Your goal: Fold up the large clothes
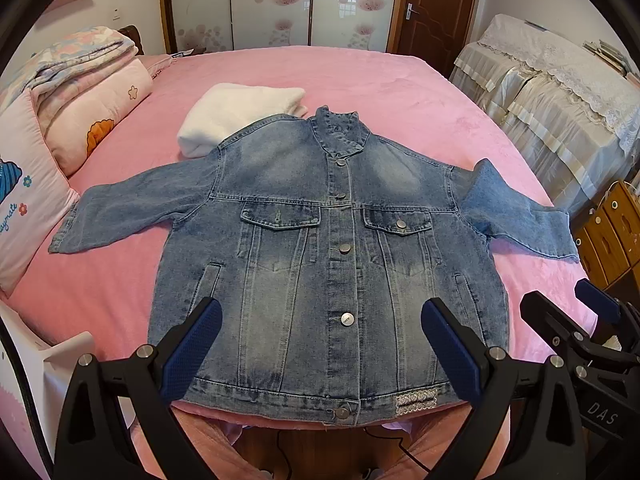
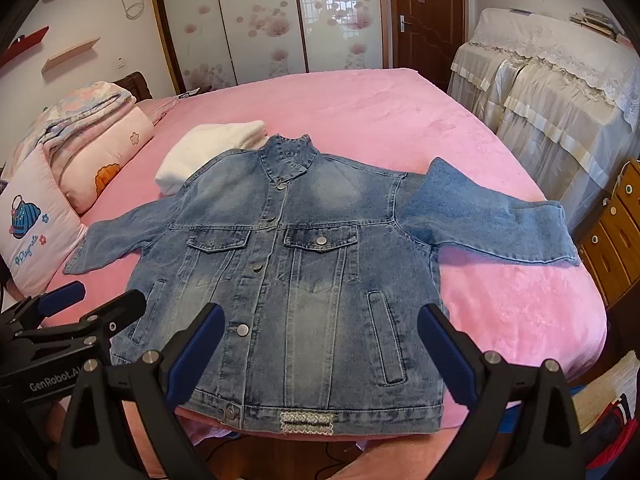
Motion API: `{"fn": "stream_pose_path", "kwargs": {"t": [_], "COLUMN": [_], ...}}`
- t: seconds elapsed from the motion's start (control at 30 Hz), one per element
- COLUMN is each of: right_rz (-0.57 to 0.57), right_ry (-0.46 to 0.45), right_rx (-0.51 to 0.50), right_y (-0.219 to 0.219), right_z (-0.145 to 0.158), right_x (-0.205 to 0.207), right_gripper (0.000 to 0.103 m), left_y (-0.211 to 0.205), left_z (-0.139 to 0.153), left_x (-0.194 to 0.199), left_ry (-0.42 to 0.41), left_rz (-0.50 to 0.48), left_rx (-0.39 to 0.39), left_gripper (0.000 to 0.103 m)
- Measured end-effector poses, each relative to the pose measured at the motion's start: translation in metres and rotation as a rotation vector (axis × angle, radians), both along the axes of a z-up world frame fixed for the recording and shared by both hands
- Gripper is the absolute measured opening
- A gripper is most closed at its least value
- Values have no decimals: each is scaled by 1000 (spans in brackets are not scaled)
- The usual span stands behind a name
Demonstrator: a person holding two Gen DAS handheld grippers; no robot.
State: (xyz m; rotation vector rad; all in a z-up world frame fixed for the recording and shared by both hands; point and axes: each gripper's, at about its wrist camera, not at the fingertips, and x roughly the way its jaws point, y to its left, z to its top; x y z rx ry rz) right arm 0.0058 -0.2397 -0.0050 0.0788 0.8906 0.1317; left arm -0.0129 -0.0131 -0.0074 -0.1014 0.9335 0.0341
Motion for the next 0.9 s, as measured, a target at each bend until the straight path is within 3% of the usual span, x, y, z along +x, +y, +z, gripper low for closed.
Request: {"fn": "stream_pose_path", "kwargs": {"t": [0.9], "right_rz": [15], "right_ry": [-23], "right_rx": [-30], "right_y": [9], "right_z": [7], "right_x": [0], "right_gripper": [98], "left_y": [-3], "left_z": [2], "left_x": [0], "left_ry": [1], "left_rz": [-2], "left_rx": [3], "left_gripper": [99]}}
